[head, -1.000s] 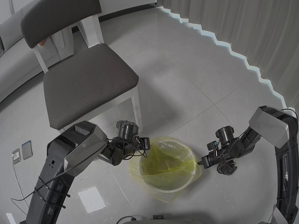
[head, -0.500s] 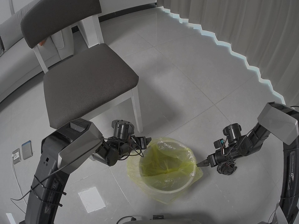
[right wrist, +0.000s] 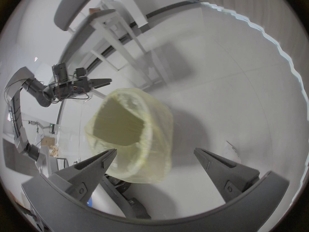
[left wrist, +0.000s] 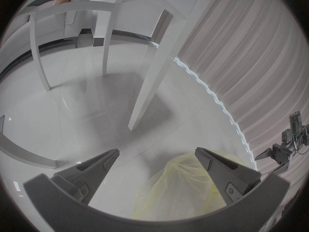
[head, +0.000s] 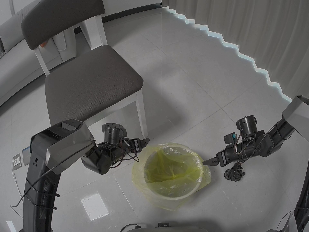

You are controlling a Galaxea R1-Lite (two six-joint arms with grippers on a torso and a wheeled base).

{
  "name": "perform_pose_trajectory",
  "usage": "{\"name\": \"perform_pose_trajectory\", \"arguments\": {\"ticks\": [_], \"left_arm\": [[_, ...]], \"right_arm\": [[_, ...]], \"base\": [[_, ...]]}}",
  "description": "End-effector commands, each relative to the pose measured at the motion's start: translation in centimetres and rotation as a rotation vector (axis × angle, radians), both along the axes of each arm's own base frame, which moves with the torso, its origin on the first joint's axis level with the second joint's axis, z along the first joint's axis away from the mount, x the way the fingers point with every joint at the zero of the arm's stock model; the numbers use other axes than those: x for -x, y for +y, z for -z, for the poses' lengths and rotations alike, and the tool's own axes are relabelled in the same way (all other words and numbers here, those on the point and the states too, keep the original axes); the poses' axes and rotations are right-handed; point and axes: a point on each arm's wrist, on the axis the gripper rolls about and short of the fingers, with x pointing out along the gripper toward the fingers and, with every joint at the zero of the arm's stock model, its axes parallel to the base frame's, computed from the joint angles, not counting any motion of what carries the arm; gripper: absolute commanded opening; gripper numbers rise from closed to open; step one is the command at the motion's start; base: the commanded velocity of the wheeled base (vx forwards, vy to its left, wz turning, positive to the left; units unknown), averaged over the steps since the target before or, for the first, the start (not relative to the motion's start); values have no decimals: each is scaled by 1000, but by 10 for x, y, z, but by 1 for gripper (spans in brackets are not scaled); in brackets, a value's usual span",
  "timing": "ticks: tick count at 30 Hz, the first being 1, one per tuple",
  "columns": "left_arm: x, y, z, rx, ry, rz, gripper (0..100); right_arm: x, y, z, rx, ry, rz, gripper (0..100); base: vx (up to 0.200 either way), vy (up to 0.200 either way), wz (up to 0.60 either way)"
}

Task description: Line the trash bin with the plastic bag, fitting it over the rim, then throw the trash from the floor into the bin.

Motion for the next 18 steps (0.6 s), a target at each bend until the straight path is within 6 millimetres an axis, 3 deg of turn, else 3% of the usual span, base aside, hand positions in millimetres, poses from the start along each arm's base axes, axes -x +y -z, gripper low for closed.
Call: {"name": "perform_pose_trajectory", "arguments": {"ticks": [1, 2, 3, 4, 7, 11, 18], "left_arm": [[14, 15, -26, 17, -41, -14, 100], [23, 19, -34, 19, -56, -11, 100], [23, 19, -34, 19, -56, -11, 100], [35, 23, -43, 26, -75, -3, 100], [52, 25, -56, 37, -104, 14, 100], [60, 27, -69, 48, -131, 19, 100], [65, 29, -67, 47, -133, 19, 100]], "right_arm": [[16, 35, -21, -15, -53, -106, 100], [21, 50, -19, -20, -59, -152, 100], [21, 50, -19, -20, -59, -152, 100], [26, 67, -18, -29, -79, -203, 100], [32, 87, -6, -33, -84, -261, 100], [35, 102, 9, -32, -76, -301, 100], [37, 113, 35, -9, -23, -335, 100]], "base": [[0, 0, 0], [0, 0, 0], [0, 0, 0], [0, 0, 0], [0, 0, 0], [0, 0, 0], [0, 0, 0]]}}
